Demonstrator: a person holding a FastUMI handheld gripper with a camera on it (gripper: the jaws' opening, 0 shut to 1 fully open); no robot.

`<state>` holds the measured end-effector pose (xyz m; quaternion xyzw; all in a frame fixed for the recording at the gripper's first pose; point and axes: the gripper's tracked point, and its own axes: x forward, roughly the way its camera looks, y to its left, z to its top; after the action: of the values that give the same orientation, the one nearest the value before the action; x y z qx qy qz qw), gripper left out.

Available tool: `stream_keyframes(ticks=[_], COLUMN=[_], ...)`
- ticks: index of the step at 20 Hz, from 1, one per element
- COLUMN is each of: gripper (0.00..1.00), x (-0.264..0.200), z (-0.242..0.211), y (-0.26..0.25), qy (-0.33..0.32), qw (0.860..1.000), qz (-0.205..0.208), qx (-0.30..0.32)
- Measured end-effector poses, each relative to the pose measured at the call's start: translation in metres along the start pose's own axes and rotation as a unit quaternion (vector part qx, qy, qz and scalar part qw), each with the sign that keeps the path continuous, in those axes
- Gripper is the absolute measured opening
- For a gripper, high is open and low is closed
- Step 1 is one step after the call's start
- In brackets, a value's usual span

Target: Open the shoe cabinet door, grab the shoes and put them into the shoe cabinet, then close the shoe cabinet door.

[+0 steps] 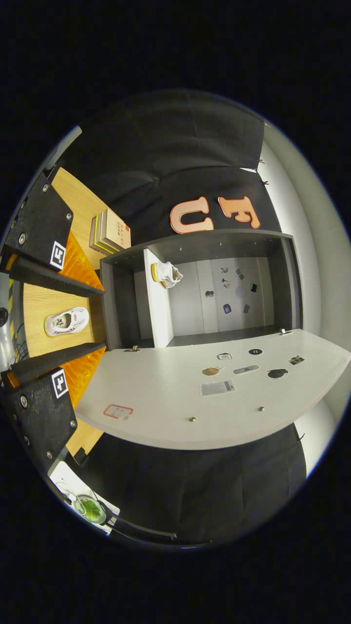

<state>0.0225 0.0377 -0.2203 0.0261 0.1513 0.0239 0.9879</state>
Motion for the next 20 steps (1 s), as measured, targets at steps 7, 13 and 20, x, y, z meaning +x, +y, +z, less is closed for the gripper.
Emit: stream_keyframes(ticks=[7, 13, 20], gripper=[0.61, 0.65, 0.46], x=[0.063, 0.120, 0.177], z=[-0.082, -0.157, -0.233], y=[0.012, 0.020, 0.017], qy=[0.062, 0.118, 0.161], qw=[0.996, 0.990, 0.983], qz=[0.027, 0.038, 0.043], qx=[0.052, 0.063, 0.073])
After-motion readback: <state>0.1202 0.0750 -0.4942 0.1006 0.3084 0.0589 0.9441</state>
